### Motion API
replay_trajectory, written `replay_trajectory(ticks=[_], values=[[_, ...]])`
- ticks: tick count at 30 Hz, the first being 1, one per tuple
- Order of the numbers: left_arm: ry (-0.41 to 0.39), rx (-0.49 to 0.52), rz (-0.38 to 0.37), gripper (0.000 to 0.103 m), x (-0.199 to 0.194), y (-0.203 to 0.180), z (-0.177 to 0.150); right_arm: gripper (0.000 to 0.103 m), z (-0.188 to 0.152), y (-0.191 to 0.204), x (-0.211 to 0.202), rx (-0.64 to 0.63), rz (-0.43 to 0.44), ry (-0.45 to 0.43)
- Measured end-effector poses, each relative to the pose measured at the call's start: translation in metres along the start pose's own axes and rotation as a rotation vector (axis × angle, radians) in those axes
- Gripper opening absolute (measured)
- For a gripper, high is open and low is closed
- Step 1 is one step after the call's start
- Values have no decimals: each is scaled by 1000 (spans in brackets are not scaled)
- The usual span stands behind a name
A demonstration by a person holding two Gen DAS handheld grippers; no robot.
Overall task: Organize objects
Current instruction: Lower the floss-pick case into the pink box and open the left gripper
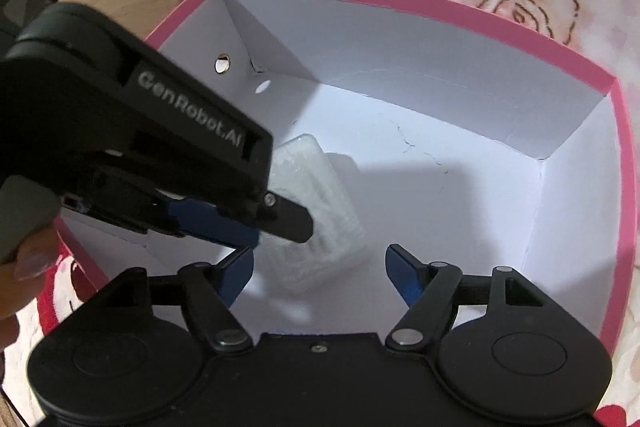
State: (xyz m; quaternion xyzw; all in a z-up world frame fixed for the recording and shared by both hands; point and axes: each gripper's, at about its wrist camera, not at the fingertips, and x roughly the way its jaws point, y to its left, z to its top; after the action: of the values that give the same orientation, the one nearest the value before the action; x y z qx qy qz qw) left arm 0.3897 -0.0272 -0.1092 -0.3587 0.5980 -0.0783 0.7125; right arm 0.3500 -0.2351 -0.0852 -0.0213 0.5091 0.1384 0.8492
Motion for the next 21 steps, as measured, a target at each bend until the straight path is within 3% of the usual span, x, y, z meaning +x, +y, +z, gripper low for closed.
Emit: replay_trajectory(ticks=[3, 5, 9, 11, 15, 21], values=[[8, -24, -43, 31, 1, -2, 0, 50, 0, 0, -1, -22, -32, 1], [12, 24, -28, 32, -4, -8, 1, 46, -1, 1, -2, -54, -87, 3], [-100, 217, 111, 32, -25, -21, 3, 44, -2, -9, -4, -54, -140, -5], [-138, 272, 154, 32, -29, -24, 5, 44, -1, -17, -8, -29, -123, -21], [-114, 306, 145, 32, -21, -26, 7, 44, 2, -29, -11, 38, -3, -40], [-130, 300, 103, 32, -3, -30, 3, 43, 1, -32, -7, 65, 36, -40]])
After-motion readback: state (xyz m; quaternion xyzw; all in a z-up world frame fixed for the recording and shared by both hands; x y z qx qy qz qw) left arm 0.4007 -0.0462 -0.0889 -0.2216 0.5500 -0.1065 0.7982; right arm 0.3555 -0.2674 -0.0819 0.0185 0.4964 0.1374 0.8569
